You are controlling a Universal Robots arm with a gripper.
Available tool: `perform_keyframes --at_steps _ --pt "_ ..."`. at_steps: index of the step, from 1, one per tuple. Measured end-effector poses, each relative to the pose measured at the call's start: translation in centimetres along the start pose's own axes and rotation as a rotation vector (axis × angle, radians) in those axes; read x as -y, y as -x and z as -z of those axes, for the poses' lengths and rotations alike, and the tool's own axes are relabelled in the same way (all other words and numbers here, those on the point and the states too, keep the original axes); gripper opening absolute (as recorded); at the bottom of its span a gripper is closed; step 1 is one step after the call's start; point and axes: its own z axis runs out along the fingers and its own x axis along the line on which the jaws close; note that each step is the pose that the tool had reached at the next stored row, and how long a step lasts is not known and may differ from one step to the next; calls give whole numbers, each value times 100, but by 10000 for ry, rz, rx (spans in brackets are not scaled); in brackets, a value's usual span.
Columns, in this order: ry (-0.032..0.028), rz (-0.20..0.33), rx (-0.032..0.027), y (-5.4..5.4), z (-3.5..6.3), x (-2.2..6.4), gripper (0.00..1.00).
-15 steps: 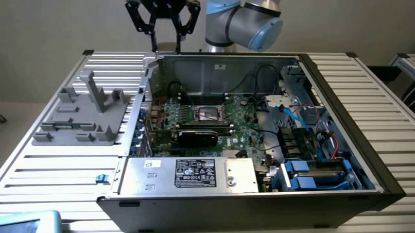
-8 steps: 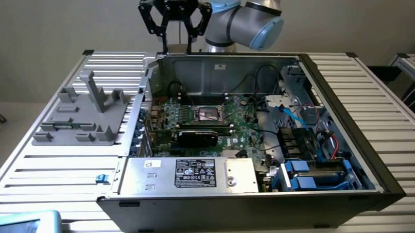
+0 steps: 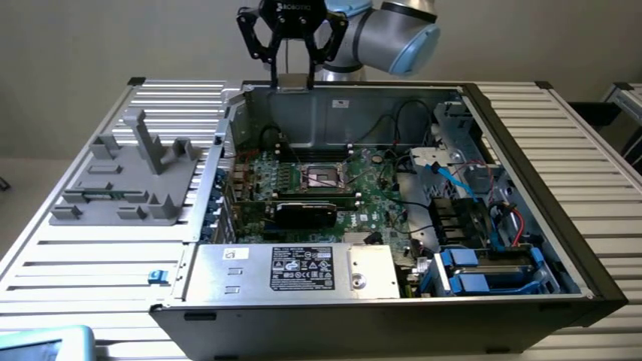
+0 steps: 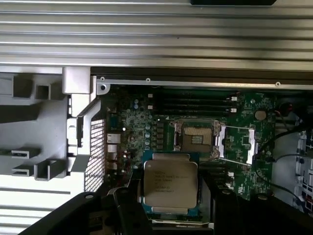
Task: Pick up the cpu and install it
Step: 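Pick up the cpu and move it towards the insertion slot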
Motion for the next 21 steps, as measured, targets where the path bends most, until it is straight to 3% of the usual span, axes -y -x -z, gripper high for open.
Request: perform_keyframes --at_steps 10,21 --pt "12 -58 1 301 -141 -7 56" --pt "152 -148 4 437 -320 -44 56"
